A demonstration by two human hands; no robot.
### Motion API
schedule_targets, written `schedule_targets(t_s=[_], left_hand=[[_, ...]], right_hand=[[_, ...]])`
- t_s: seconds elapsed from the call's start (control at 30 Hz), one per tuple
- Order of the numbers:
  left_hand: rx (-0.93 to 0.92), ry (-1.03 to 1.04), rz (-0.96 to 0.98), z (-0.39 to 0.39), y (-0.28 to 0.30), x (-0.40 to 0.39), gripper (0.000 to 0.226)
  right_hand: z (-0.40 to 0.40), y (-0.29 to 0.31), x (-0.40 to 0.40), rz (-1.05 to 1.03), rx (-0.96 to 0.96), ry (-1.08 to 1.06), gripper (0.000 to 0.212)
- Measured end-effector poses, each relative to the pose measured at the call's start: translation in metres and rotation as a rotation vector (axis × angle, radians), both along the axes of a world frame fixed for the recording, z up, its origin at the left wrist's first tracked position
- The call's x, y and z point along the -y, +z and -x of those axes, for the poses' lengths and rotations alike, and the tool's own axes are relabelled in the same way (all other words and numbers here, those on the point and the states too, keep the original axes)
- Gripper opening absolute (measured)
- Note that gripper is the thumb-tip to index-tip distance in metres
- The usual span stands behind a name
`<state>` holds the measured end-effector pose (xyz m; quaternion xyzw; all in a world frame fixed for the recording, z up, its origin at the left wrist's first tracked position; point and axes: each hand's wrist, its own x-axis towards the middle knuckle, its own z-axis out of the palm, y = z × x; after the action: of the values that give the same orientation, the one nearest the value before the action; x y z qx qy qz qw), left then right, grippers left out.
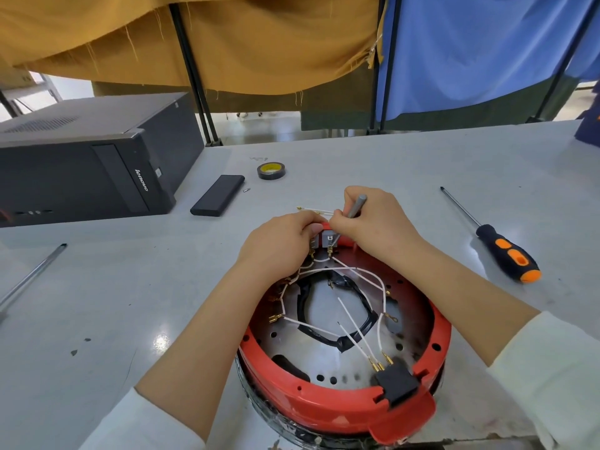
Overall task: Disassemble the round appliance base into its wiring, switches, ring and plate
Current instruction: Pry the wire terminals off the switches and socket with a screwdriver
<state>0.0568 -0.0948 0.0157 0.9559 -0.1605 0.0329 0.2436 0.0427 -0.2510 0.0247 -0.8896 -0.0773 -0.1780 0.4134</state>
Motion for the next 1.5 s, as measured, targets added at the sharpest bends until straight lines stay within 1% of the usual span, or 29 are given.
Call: schedule_targets(t_s=[0.23, 0.3, 0.37, 0.57, 0.63, 0.7, 0.77, 0.83, 0.87, 0.9, 1.0, 1.03, 1.1, 1.17, 1.27, 1.37, 1.5], left_hand=[[0.012, 0.006, -0.014, -0.001, -0.001, 0.001, 0.026], [0.011, 0.006, -0.014, -0.001, -0.001, 0.001, 0.027], [0.008, 0.01, -0.013, -0.001, -0.001, 0.001, 0.026], [0.004, 0.013, 0.011, 0.001, -0.001, 0.001, 0.026], [0.008, 0.009, 0.013, 0.002, -0.001, 0.0, 0.026], [0.015, 0.002, 0.012, 0.002, -0.001, 0.0, 0.026], [0.02, 0.001, 0.006, 0.002, 0.0, -0.001, 0.025], [0.014, 0.005, 0.002, 0.002, 0.0, 0.0, 0.024], [0.009, 0.007, 0.005, 0.002, -0.001, 0.0, 0.024], [0.004, 0.009, 0.01, 0.001, -0.001, 0.0, 0.025], [0.003, 0.011, 0.018, 0.001, -0.002, 0.001, 0.027], [0.003, 0.006, 0.021, 0.001, -0.002, 0.001, 0.027], [-0.004, -0.003, 0.047, 0.0, -0.002, 0.0, 0.027], [-0.013, -0.006, 0.083, 0.0, -0.001, 0.0, 0.026], [-0.009, -0.008, 0.091, 0.001, -0.001, 0.0, 0.026], [-0.002, -0.006, 0.087, 0.001, -0.002, 0.0, 0.026], [0.007, -0.005, 0.088, 0.001, -0.002, 0.0, 0.026]], right_hand=[[-0.012, 0.009, -0.003, 0.023, -0.126, -0.023, 0.039], [-0.016, 0.01, -0.004, 0.06, -0.149, -0.03, 0.04], [-0.017, 0.008, -0.004, 0.089, -0.136, -0.042, 0.04], [-0.009, 0.006, -0.004, 0.058, -0.067, -0.068, 0.037], [-0.002, 0.013, 0.0, 0.043, -0.079, -0.024, 0.034], [0.011, 0.021, 0.005, 0.046, -0.104, 0.074, 0.028], [0.027, 0.026, 0.008, 0.012, -0.164, 0.211, 0.02], [0.041, 0.028, 0.01, -0.039, -0.253, 0.291, 0.018], [0.046, 0.028, 0.01, -0.011, -0.285, 0.298, 0.018], [0.05, 0.028, 0.01, 0.078, -0.303, 0.29, 0.018], [0.059, 0.028, 0.007, 0.589, -0.272, 0.222, 0.017], [0.062, 0.027, 0.004, 0.719, -0.245, 0.201, 0.018], [0.069, 0.025, -0.002, 0.848, -0.225, 0.186, 0.021], [0.075, 0.023, -0.006, 0.917, -0.237, 0.182, 0.023], [0.079, 0.021, -0.01, 0.97, -0.258, 0.163, 0.019], [0.079, 0.022, -0.012, 0.962, -0.296, 0.141, 0.016], [0.079, 0.029, -0.014, 0.92, -0.31, 0.124, 0.02]])
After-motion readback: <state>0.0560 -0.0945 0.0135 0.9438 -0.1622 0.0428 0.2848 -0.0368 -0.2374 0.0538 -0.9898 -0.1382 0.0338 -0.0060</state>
